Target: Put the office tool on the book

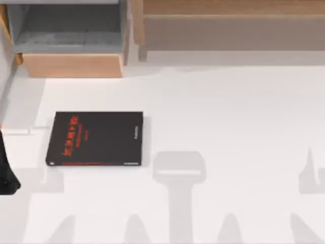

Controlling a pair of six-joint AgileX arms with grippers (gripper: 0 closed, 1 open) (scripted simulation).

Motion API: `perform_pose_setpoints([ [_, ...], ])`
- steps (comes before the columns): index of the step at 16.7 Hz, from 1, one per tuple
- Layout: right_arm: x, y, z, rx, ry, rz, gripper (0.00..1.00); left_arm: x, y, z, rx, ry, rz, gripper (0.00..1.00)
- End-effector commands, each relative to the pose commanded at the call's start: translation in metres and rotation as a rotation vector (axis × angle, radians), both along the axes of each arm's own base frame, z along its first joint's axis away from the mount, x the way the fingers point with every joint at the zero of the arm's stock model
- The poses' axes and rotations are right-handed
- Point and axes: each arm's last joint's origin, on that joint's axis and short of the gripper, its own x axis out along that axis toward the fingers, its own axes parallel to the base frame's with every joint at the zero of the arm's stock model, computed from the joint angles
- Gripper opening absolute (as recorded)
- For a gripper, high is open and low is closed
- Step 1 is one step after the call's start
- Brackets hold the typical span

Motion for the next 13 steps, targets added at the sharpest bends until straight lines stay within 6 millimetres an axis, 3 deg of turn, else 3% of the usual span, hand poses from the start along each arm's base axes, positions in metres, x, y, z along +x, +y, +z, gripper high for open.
perform_pose_setpoints([
  [3,0.0,0.0,0.0,0.0,0.0,0.0,1.0,0.0,0.0,0.002,0.0,0.002,-0.002,1.0],
  [6,0.0,0.0,0.0,0.0,0.0,0.0,1.0,-0.001,0.0,0.02,0.004,0.029,-0.017,1.0],
  [9,0.0,0.0,0.0,0.0,0.0,0.0,1.0,0.001,0.0,0.058,0.009,0.085,-0.037,1.0],
  [13,0.0,0.0,0.0,0.0,0.0,0.0,1.0,0.016,0.003,0.127,0.01,0.198,-0.058,1.0],
])
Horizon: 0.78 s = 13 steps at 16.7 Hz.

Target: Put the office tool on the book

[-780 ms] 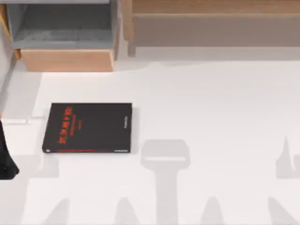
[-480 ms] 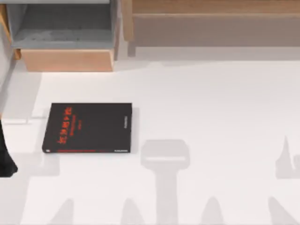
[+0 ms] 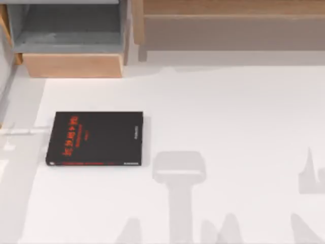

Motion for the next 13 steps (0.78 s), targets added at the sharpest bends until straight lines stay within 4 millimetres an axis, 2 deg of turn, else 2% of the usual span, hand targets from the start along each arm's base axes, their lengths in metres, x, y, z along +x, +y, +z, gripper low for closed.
perform_pose_setpoints([
  [3,0.0,0.0,0.0,0.0,0.0,0.0,1.0,0.028,0.005,0.05,-0.007,0.123,-0.007,1.0],
  [7,0.0,0.0,0.0,0.0,0.0,0.0,1.0,0.088,0.019,0.099,-0.029,0.323,-0.002,1.0],
  [10,0.0,0.0,0.0,0.0,0.0,0.0,1.0,0.146,0.037,0.113,-0.05,0.49,0.017,1.0],
  [13,0.0,0.0,0.0,0.0,0.0,0.0,1.0,0.207,0.06,0.104,-0.071,0.66,0.047,1.0],
])
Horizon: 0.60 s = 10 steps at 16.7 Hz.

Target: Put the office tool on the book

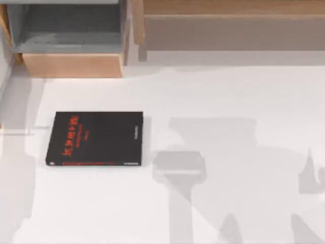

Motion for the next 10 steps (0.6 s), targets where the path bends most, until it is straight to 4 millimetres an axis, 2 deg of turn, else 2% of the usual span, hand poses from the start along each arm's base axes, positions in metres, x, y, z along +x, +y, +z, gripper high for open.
perform_pose_setpoints([
  [3,0.0,0.0,0.0,0.0,0.0,0.0,1.0,0.054,0.026,-0.028,-0.009,0.158,0.033,1.0],
  [5,0.0,0.0,0.0,0.0,0.0,0.0,1.0,0.083,0.043,-0.052,-0.013,0.251,0.053,1.0],
  [7,0.0,0.0,0.0,0.0,0.0,0.0,1.0,0.106,0.059,-0.08,-0.015,0.336,0.071,1.0],
  [10,0.0,0.0,0.0,0.0,0.0,0.0,1.0,0.13,0.079,-0.121,-0.012,0.444,0.094,1.0],
])
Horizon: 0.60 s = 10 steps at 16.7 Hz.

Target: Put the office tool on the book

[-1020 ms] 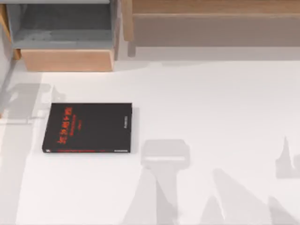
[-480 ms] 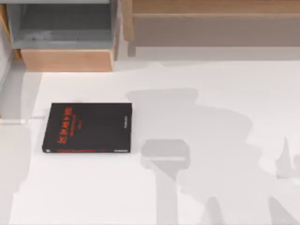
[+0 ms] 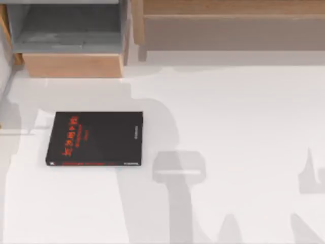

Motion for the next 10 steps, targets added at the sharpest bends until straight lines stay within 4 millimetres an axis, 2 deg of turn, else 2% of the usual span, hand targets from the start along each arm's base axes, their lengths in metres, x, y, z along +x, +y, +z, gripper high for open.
perform_pose_setpoints([
  [5,0.0,0.0,0.0,0.0,0.0,0.0,1.0,0.021,0.023,-0.058,0.021,0.128,0.02,1.0],
  [8,0.0,0.0,0.0,0.0,0.0,0.0,1.0,0.027,0.028,-0.08,0.032,0.169,0.019,1.0],
  [10,0.0,0.0,0.0,0.0,0.0,0.0,1.0,0.028,0.029,-0.085,0.034,0.178,0.018,1.0],
])
